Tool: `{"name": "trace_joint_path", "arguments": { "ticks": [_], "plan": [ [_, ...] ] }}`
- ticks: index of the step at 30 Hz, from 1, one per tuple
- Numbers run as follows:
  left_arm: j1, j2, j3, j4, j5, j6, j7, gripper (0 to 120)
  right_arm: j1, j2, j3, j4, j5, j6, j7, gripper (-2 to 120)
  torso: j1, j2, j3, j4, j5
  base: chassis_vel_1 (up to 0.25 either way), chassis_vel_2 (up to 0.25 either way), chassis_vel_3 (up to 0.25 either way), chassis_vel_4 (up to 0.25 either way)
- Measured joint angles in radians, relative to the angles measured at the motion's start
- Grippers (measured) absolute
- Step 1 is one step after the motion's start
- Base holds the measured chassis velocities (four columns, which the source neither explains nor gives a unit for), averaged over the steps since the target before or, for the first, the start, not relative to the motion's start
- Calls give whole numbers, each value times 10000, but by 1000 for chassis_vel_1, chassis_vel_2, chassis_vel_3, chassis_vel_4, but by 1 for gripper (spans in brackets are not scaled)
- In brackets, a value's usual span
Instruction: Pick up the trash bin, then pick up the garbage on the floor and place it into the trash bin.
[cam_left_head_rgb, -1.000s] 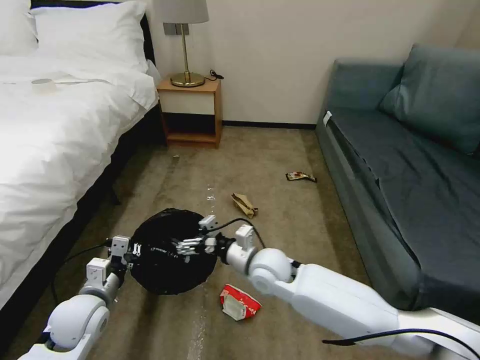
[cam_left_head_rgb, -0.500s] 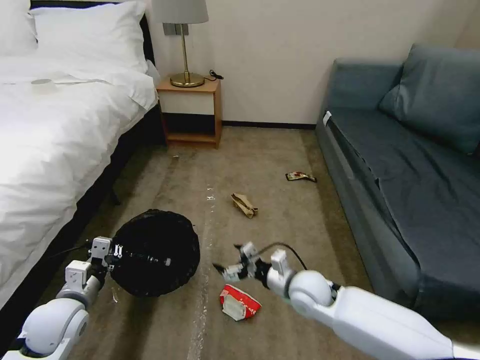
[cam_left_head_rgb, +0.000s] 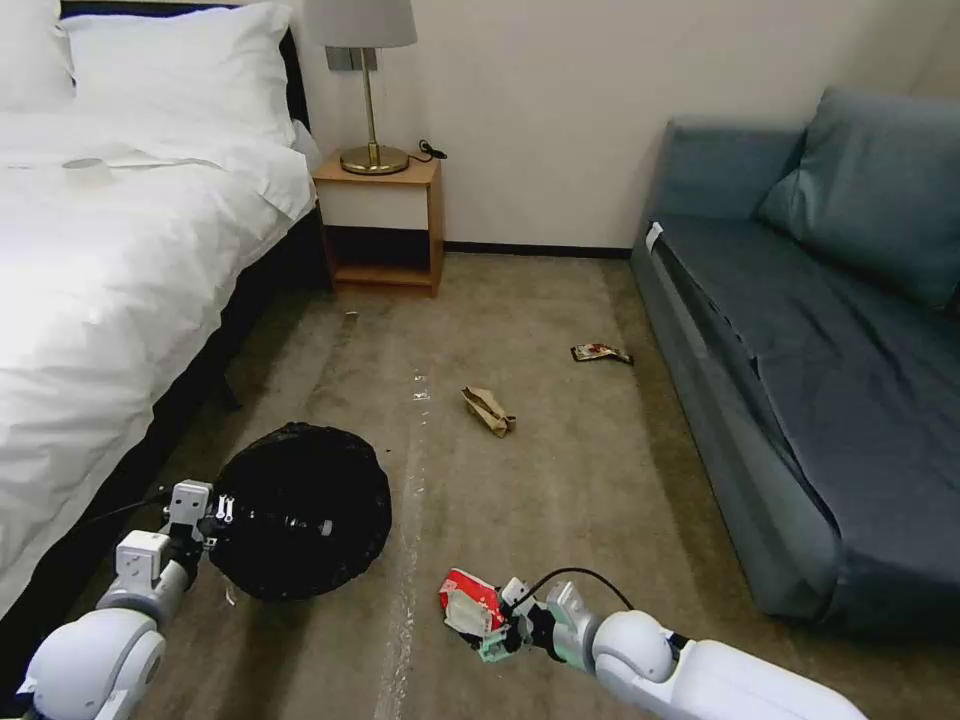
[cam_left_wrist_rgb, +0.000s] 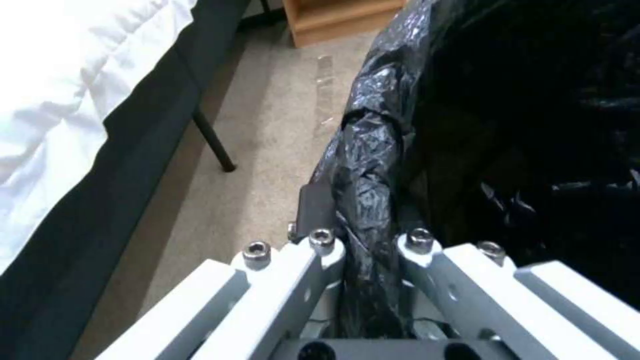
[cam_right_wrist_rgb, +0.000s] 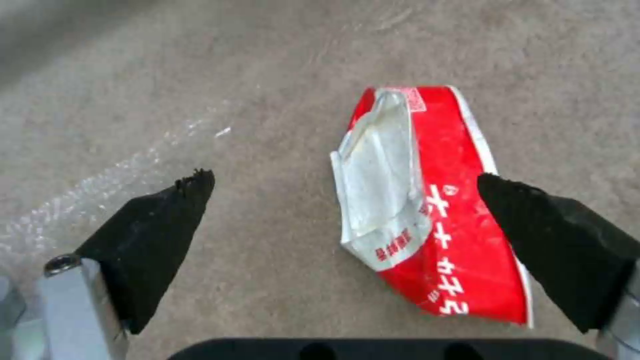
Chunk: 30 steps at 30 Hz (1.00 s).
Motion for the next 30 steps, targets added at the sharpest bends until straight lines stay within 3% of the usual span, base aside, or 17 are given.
{"name": "trace_joint_path", "arguments": {
  "ticks": [25, 30],
  "plan": [
    [536, -122, -317, -409, 76, -128, 153, 3, 184, 2426, 123, -3651, -1225, 1559, -32, 99, 0, 0, 0, 0, -1, 0, 0, 0, 0],
    [685, -183, -369, -417, 139, -227, 217, 3, -13, 2664, 583, -4635, -1547, 2123, -626, 79, 0, 1, 0, 0, 0, 0, 0, 0, 0]
  ]
}}
